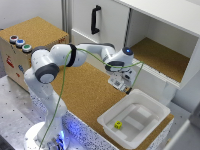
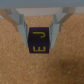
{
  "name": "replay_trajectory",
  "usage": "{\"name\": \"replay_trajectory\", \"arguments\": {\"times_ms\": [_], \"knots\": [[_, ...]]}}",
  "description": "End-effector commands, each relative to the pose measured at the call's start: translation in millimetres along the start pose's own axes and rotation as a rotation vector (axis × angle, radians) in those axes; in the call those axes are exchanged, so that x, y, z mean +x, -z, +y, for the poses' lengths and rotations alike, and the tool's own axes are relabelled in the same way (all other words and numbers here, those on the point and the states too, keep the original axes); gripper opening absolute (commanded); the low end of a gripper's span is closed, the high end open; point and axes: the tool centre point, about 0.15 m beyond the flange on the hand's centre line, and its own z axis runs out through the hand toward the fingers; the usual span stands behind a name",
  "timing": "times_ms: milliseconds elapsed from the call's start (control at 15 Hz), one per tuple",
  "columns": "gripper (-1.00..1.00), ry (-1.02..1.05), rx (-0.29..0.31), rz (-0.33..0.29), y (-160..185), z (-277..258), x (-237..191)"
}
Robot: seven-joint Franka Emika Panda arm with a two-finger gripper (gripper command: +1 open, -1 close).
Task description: Put the purple object on the table
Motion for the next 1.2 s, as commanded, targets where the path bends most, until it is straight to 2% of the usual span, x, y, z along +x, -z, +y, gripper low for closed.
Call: {"name": "replay_trajectory", "arguments": {"times_ms": [0,133,267,400,467,667,867,1133], "knots": [[-1.00,-0.011,-0.100,0.003,-58,-44,-12],[-1.00,0.011,-0.128,0.012,-76,-54,-10],[-1.00,0.004,-0.133,-0.007,-91,-58,-11],[-1.00,-0.031,-0.107,-0.031,-95,-58,-14],[1.00,-0.036,-0.109,-0.023,-90,-59,-15],[1.00,-0.029,-0.126,0.037,-55,-67,-13],[1.00,-0.038,-0.112,0.084,-20,-74,-14],[1.00,-0.007,-0.057,0.089,25,-89,-3]]}}
